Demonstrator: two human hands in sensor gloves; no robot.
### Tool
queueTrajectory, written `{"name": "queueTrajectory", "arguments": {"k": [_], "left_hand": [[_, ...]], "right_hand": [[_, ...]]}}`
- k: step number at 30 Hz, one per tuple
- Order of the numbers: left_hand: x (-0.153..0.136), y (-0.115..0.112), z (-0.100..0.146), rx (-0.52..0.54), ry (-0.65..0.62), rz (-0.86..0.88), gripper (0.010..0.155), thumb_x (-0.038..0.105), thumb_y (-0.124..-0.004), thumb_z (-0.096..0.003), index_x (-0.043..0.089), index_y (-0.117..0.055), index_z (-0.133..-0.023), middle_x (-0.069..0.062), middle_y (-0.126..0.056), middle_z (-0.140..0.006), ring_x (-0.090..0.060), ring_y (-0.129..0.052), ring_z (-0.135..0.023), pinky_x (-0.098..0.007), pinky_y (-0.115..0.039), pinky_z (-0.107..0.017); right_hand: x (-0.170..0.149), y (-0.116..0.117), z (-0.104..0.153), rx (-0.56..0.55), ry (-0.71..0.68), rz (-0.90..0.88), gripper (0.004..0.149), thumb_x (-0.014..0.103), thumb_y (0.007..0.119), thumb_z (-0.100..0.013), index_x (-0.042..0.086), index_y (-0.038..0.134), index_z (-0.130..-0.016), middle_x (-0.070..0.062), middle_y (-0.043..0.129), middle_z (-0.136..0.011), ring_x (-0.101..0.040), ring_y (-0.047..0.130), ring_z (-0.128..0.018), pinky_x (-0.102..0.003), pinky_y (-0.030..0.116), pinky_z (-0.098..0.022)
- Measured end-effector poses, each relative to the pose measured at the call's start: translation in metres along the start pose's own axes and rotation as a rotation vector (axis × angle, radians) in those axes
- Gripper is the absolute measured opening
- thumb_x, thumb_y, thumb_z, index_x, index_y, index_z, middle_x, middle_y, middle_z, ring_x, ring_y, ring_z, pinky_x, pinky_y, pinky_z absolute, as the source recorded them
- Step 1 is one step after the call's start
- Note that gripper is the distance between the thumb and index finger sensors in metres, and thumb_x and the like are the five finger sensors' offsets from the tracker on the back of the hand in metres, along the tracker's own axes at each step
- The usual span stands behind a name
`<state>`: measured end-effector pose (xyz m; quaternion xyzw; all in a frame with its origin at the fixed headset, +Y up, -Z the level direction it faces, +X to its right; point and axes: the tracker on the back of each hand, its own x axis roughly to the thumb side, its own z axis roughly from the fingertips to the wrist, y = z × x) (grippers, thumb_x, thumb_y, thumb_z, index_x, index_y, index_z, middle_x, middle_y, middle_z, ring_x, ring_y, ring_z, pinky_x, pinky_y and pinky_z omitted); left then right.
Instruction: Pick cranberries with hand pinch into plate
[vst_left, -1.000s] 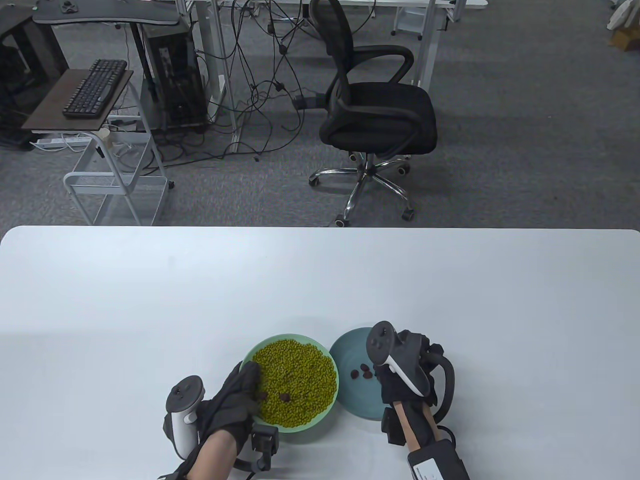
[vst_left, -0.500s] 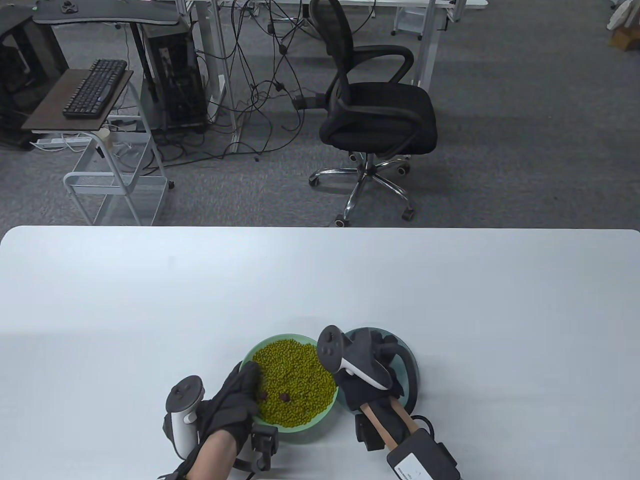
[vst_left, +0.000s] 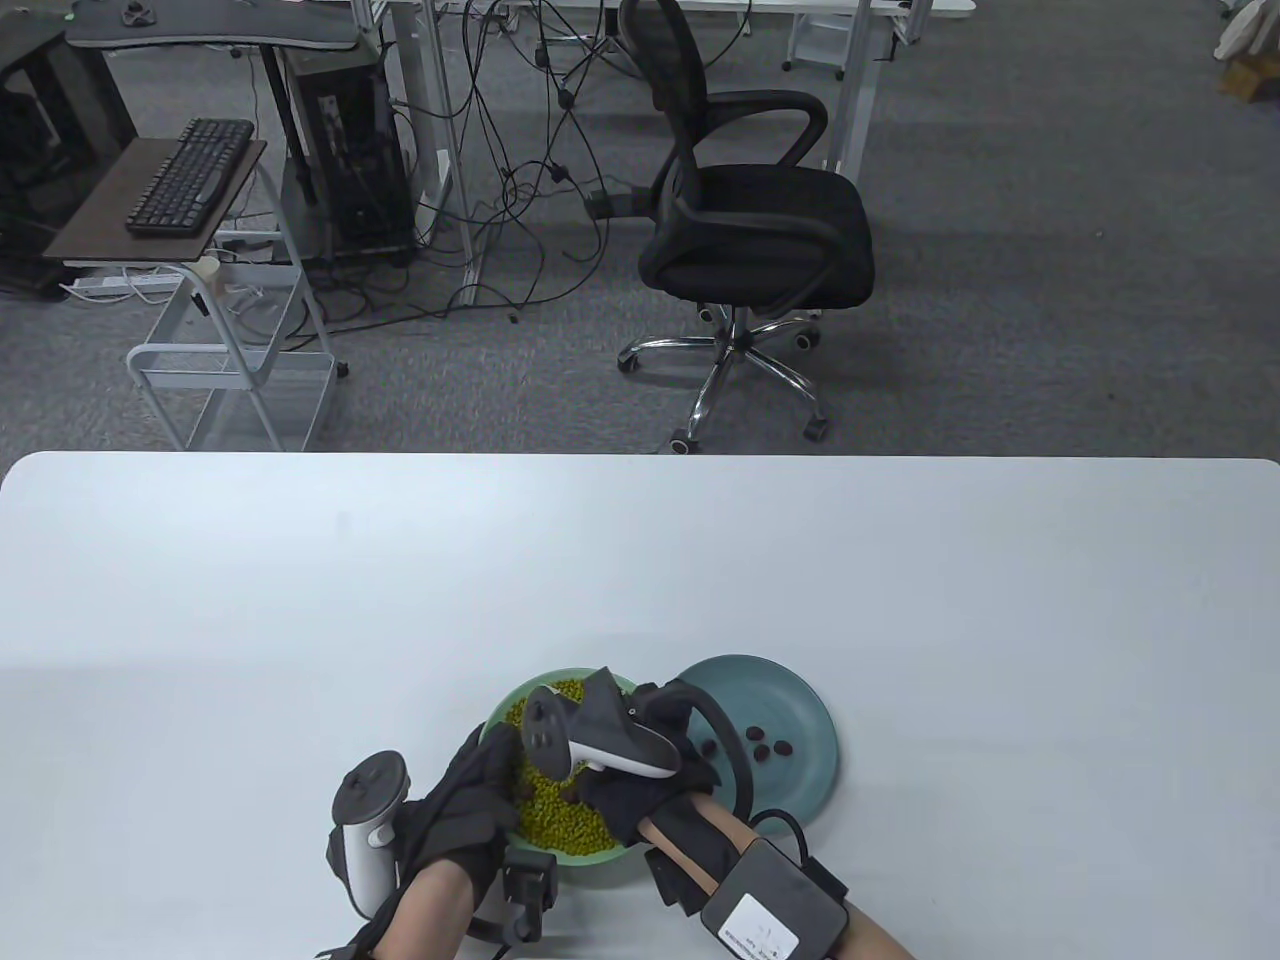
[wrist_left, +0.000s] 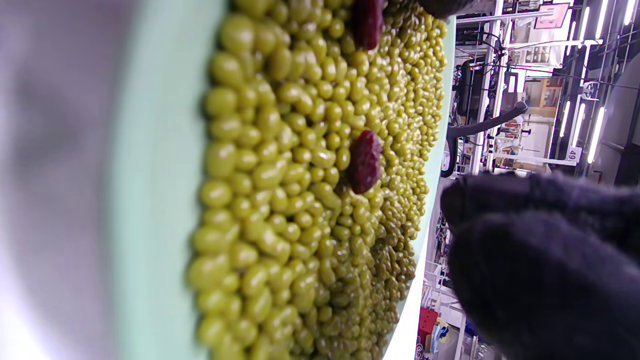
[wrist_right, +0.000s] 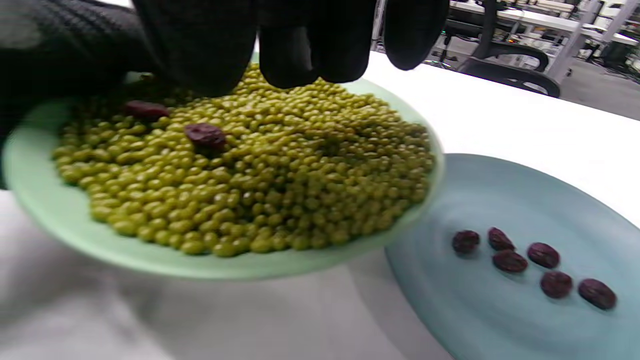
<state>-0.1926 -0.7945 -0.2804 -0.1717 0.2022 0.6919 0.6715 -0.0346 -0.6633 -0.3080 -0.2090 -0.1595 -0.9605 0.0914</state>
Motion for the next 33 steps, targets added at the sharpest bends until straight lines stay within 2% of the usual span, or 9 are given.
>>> {"name": "queueTrajectory", "arguments": {"k": [13,33], "left_hand": [[0.0,0.0,0.0,-0.001,-0.002,0.0,0.048,0.05,-0.058,-0.079,0.024,-0.047,-0.118,-0.01,-0.089,-0.093,-0.024,-0.107,-0.074,-0.034,-0.095,-0.054],[0.0,-0.001,0.0,0.003,0.0,-0.008,0.048,0.05,-0.058,-0.0789,0.024,-0.047,-0.118,-0.01,-0.089,-0.094,-0.024,-0.107,-0.074,-0.034,-0.095,-0.054]], "right_hand": [[0.023,0.014,-0.005,-0.015,0.003,0.083,0.059,0.045,0.08,-0.055,0.007,0.075,-0.1,-0.022,0.071,-0.113,-0.053,0.065,-0.103,-0.077,0.034,-0.067],[0.031,0.023,-0.003,-0.069,0.023,0.155,0.055,0.042,0.081,-0.056,0.007,0.077,-0.098,-0.021,0.074,-0.111,-0.051,0.068,-0.101,-0.077,0.035,-0.066]]}}
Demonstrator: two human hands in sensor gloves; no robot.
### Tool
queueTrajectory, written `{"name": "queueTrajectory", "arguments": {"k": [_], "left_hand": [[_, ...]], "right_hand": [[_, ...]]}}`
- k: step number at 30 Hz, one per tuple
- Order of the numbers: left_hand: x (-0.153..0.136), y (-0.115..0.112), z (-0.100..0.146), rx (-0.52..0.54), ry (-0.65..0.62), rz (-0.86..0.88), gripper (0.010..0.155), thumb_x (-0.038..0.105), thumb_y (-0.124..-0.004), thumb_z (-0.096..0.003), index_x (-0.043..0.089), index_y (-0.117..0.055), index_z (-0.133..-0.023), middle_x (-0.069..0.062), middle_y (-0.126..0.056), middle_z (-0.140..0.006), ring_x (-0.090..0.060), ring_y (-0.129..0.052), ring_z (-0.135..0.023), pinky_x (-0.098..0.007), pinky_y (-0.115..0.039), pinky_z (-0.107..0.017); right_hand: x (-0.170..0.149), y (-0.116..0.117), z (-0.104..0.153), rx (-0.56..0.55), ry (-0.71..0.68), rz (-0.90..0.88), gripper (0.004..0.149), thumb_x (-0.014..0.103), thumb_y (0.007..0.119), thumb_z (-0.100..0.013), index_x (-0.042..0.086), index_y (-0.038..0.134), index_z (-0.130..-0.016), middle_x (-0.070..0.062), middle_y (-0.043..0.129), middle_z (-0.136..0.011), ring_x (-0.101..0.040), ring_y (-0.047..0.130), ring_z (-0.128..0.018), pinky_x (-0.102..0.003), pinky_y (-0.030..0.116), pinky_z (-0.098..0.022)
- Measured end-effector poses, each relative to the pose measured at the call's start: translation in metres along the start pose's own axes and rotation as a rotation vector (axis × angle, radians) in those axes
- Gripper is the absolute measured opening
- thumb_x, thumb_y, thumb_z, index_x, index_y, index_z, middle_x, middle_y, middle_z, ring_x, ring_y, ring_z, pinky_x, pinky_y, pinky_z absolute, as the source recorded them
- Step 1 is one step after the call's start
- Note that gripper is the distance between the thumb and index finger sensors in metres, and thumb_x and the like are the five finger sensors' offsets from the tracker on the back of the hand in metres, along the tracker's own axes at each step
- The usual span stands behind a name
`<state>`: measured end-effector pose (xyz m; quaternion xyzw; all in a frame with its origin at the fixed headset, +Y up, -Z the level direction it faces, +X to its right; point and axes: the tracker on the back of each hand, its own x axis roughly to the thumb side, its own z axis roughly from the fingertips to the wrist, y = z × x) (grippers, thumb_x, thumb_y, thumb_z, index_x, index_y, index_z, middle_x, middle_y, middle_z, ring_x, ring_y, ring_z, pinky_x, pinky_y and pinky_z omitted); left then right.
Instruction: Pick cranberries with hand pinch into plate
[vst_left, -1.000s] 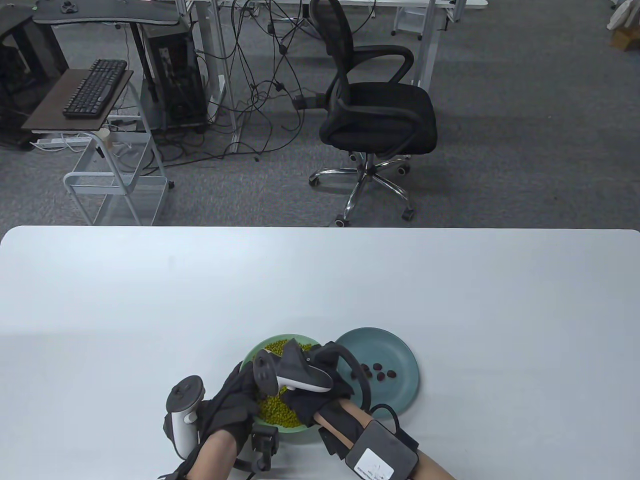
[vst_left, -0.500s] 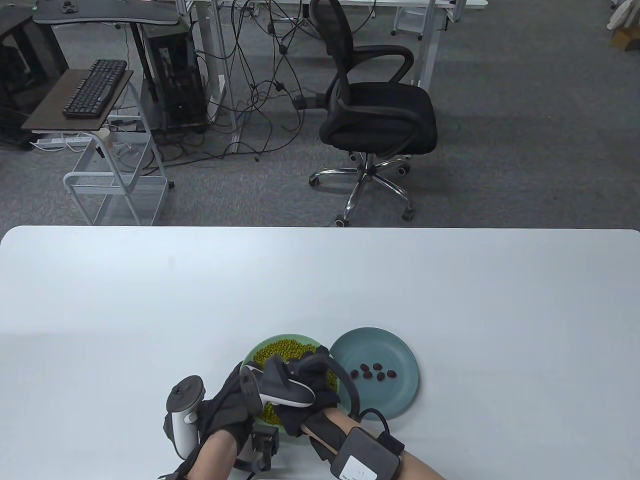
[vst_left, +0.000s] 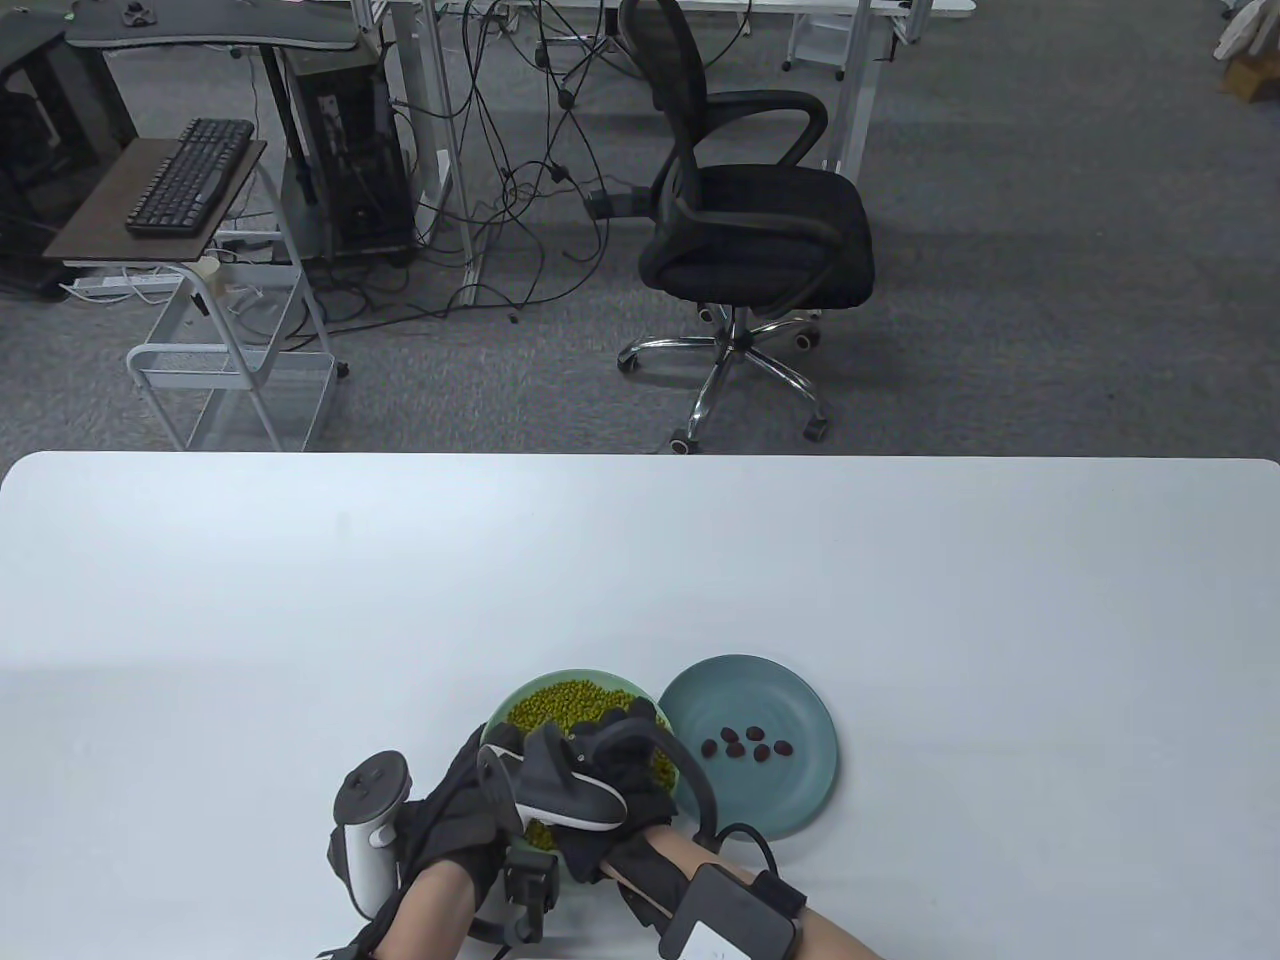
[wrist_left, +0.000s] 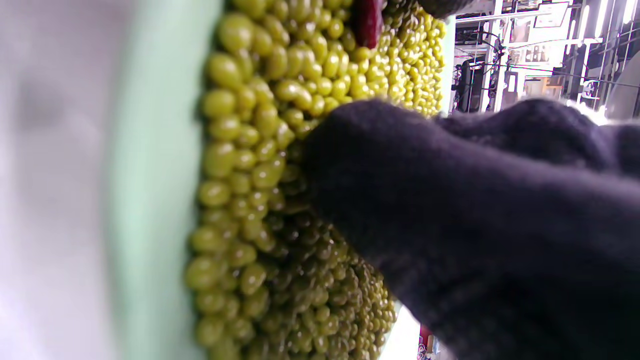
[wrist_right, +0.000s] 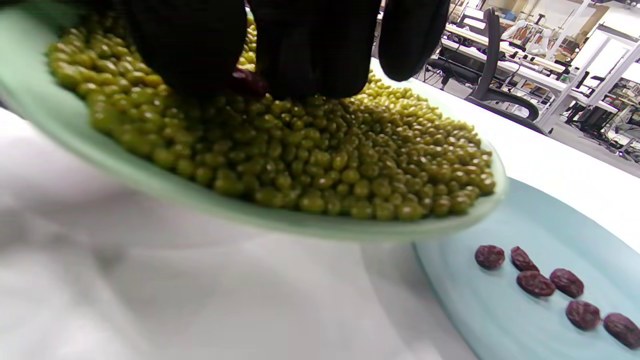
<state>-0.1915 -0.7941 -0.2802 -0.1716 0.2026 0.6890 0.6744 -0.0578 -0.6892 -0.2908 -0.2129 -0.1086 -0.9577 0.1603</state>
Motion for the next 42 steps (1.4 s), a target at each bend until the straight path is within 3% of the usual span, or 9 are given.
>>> {"name": "queueTrajectory", "arguments": {"k": [42], "left_hand": [[0.0008,-0.0001,0.0012,-0.005,0.002,0.012,0.049,0.05,-0.058,-0.0791,0.024,-0.047,-0.119,-0.01,-0.089,-0.094,-0.024,-0.107,-0.074,-0.034,-0.095,-0.054]], "right_hand": [[-0.002,0.0007,-0.0014,-0.015,0.001,-0.055,0.049,0.036,0.084,-0.054,0.008,0.079,-0.094,-0.017,0.077,-0.109,-0.047,0.071,-0.1,-0.075,0.037,-0.067]]}}
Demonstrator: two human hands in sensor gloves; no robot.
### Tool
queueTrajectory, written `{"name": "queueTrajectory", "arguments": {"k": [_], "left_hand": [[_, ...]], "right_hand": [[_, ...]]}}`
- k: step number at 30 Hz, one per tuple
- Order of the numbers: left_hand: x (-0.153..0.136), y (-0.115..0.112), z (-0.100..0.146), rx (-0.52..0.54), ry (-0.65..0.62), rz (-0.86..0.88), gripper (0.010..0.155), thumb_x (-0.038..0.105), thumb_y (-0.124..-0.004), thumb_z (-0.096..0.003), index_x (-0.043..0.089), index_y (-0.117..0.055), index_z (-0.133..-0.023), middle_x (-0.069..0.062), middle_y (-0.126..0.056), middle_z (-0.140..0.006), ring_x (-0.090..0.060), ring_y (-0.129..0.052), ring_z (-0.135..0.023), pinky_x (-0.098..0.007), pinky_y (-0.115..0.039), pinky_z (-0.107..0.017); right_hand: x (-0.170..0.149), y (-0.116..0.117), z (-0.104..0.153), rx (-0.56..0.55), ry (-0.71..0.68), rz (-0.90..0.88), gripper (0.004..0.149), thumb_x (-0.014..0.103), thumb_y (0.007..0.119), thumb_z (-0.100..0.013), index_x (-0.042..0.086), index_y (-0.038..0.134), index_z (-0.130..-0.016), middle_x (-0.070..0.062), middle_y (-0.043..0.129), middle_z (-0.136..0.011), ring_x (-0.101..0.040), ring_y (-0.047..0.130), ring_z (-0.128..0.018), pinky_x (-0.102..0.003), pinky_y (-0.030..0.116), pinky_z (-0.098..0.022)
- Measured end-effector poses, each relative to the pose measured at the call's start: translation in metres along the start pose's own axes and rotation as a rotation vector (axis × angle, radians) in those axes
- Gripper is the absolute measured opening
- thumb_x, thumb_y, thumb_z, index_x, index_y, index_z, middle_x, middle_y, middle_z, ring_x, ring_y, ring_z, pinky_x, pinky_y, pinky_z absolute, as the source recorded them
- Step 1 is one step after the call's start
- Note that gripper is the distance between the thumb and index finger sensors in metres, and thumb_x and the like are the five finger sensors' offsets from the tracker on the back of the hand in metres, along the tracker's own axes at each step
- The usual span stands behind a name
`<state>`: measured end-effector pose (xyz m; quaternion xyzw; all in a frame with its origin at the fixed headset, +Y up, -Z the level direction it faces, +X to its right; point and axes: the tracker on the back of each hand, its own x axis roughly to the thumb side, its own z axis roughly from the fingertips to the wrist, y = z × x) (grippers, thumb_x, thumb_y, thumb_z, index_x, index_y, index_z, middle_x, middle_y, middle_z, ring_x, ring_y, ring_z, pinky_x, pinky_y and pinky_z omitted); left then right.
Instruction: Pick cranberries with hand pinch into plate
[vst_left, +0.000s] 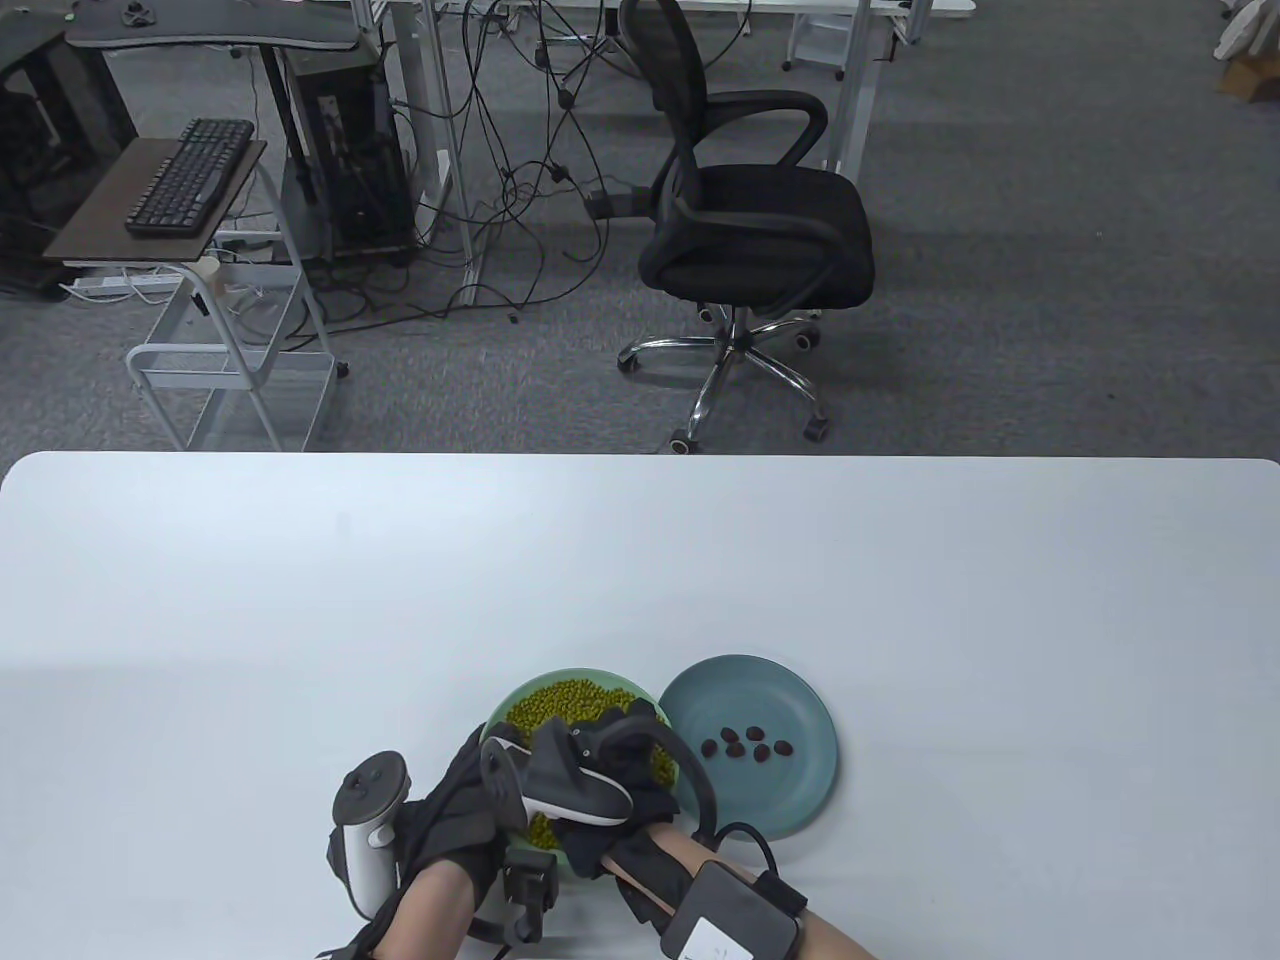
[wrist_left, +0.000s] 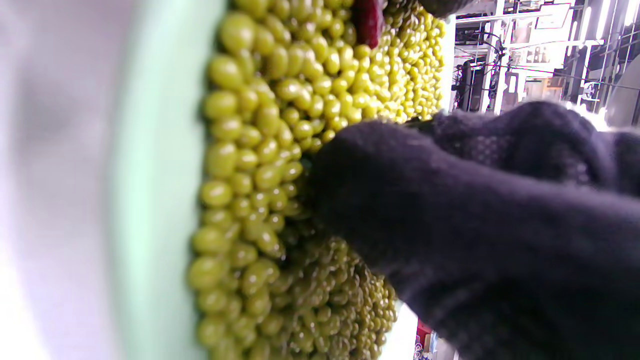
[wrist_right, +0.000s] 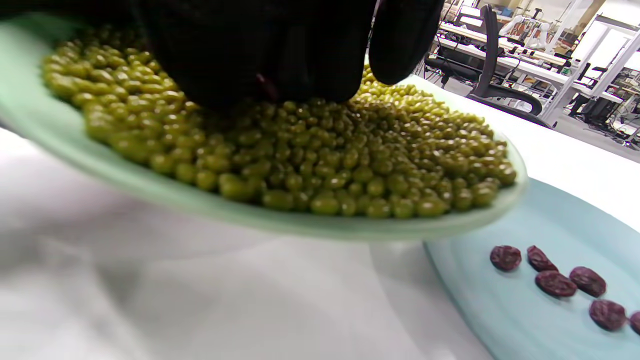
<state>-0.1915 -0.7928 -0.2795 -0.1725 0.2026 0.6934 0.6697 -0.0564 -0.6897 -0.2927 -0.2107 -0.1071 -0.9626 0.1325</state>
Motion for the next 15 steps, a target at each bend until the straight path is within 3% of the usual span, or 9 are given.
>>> {"name": "queueTrajectory", "arguments": {"k": [15], "left_hand": [[0.0004,0.0003,0.0001,-0.002,-0.002,0.002,0.048,0.05,-0.058,-0.0791,0.024,-0.047,-0.119,-0.01,-0.089,-0.094,-0.024,-0.107,-0.074,-0.034,-0.095,-0.054]], "right_hand": [[-0.0086,0.0005,-0.0019,-0.02,0.014,-0.058,0.049,0.036,0.084,-0.054,0.009,0.078,-0.094,-0.016,0.075,-0.109,-0.049,0.068,-0.102,-0.075,0.037,-0.067]]}}
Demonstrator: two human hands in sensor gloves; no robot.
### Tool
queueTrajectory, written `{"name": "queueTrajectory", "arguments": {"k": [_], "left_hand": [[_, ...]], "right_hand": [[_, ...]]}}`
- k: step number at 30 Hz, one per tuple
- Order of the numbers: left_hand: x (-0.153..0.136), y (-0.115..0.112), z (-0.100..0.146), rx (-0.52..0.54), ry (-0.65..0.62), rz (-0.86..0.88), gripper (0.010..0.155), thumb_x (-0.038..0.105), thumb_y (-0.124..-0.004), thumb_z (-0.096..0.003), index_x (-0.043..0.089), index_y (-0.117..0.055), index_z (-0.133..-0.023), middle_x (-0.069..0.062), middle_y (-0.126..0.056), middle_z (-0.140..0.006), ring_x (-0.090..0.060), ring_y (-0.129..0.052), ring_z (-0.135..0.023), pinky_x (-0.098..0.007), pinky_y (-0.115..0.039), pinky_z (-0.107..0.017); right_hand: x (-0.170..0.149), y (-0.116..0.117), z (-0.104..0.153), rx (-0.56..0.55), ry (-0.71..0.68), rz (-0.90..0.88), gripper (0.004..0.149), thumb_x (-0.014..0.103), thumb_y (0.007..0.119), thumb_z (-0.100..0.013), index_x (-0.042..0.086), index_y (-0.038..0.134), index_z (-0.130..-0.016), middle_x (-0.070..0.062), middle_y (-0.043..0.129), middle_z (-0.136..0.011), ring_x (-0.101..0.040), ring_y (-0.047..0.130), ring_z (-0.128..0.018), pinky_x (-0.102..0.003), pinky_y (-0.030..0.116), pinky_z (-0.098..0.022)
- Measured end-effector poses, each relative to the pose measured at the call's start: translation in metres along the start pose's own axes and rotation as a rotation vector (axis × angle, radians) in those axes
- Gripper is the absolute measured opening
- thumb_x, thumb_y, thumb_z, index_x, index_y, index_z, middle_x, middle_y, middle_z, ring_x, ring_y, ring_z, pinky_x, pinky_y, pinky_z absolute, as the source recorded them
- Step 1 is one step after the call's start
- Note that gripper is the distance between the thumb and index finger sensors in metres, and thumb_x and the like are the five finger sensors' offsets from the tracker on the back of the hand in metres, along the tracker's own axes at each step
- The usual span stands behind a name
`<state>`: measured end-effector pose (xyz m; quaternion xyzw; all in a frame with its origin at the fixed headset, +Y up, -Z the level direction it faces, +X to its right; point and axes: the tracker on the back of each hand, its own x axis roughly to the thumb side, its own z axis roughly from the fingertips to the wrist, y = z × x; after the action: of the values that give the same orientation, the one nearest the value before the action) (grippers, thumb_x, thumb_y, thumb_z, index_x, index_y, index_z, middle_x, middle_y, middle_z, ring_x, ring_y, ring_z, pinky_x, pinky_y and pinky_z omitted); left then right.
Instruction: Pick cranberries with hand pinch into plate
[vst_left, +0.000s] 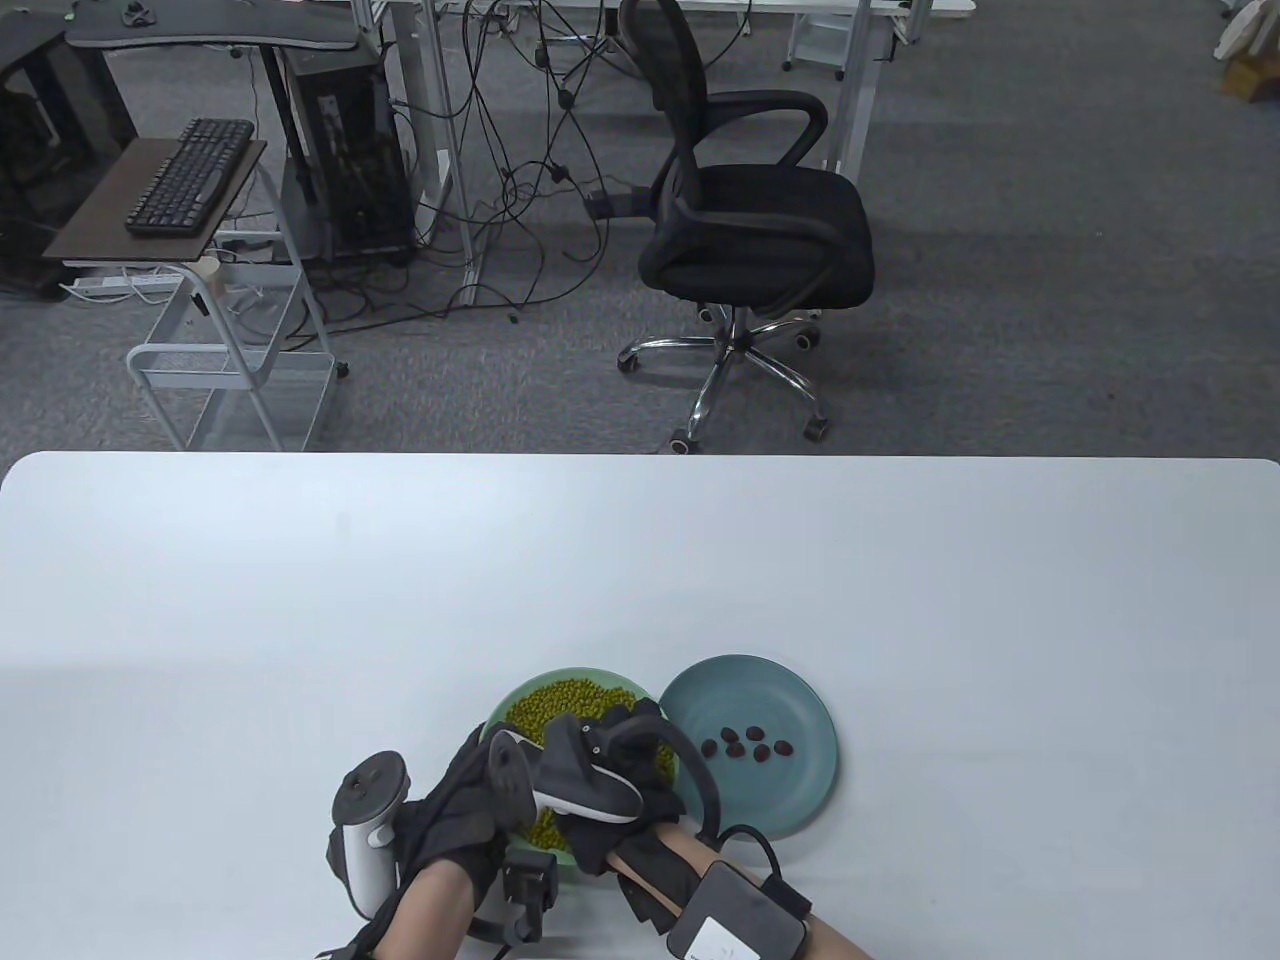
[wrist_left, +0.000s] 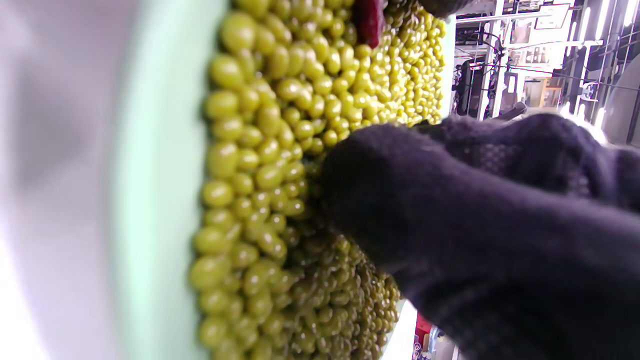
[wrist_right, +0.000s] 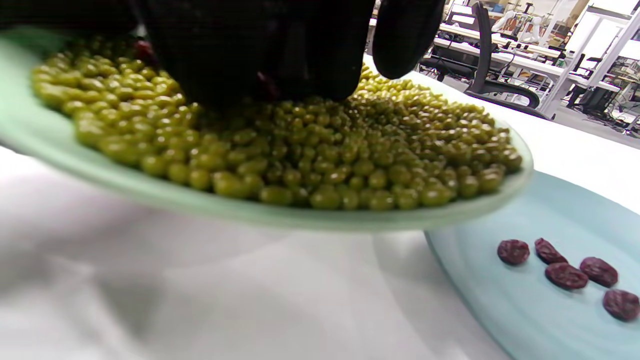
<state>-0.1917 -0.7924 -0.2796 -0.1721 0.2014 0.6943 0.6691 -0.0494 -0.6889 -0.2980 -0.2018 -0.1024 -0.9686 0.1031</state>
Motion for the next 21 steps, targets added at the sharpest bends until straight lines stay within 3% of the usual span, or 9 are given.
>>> {"name": "queueTrajectory", "arguments": {"k": [21], "left_hand": [[0.0,0.0,0.0,0.003,0.001,-0.004,0.048,0.05,-0.058,-0.0789,0.024,-0.047,-0.118,-0.01,-0.089,-0.093,-0.024,-0.107,-0.074,-0.034,-0.095,-0.054]], "right_hand": [[-0.034,-0.008,0.012,-0.115,0.071,-0.206,0.05,0.035,0.085,-0.054,0.007,0.078,-0.094,-0.019,0.075,-0.108,-0.049,0.068,-0.101,-0.075,0.038,-0.067]]}}
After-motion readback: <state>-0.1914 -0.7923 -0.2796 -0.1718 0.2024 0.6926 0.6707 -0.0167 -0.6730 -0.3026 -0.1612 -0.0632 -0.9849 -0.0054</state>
